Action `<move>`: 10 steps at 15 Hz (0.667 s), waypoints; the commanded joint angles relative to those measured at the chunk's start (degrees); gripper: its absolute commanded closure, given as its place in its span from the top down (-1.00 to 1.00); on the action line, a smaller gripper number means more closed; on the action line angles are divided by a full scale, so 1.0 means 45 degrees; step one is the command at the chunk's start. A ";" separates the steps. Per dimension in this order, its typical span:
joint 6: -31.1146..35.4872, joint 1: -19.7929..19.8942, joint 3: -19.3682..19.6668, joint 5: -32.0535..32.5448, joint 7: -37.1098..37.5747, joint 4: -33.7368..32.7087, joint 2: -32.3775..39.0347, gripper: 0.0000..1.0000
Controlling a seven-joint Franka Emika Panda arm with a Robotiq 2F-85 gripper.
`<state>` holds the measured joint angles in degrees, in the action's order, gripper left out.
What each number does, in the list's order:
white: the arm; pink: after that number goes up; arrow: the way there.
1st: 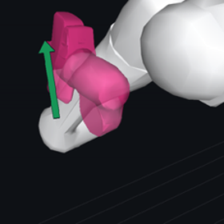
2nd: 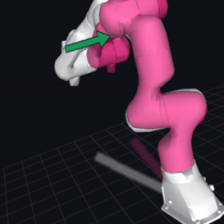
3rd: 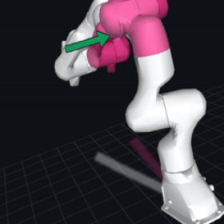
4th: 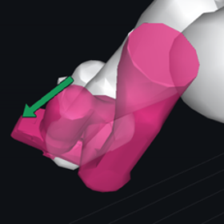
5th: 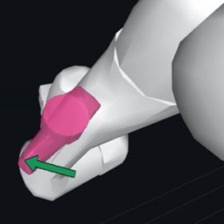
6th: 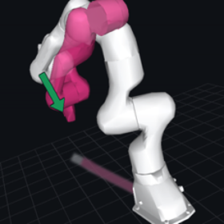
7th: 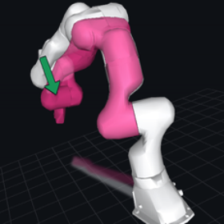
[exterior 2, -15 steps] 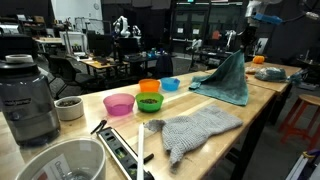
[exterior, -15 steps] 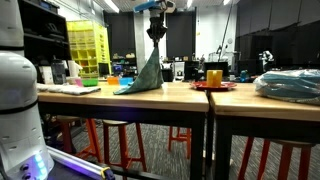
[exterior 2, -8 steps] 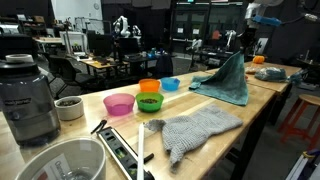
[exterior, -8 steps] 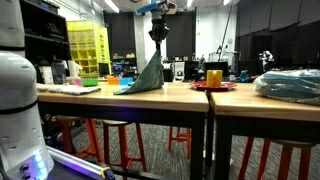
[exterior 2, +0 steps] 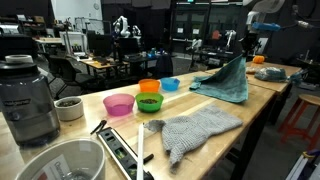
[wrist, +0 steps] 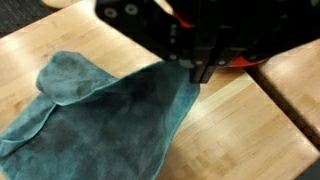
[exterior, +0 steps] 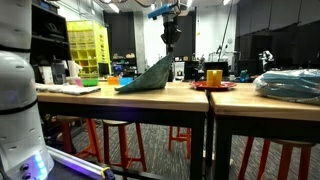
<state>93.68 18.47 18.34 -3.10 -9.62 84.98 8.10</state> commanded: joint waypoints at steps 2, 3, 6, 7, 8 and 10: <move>-0.0339 0.0508 -0.0013 -0.0109 0.0178 -0.0811 0.0967 -0.99; -0.0288 0.0599 -0.0010 -0.0119 0.0240 -0.0815 0.1137 -0.99; -0.0227 0.0879 0.0007 -0.0181 0.0534 -0.0951 0.1597 -0.99; -0.0229 0.0969 0.0011 -0.0204 0.0661 -0.1012 0.1727 -0.99; -0.0203 0.1043 0.0018 -0.0194 0.0809 -0.1076 0.1841 -0.99; -0.0212 0.1170 0.0011 -0.0163 0.1030 -0.1219 0.2046 -0.99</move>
<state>93.63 22.66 18.41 -3.10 -6.85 81.98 15.76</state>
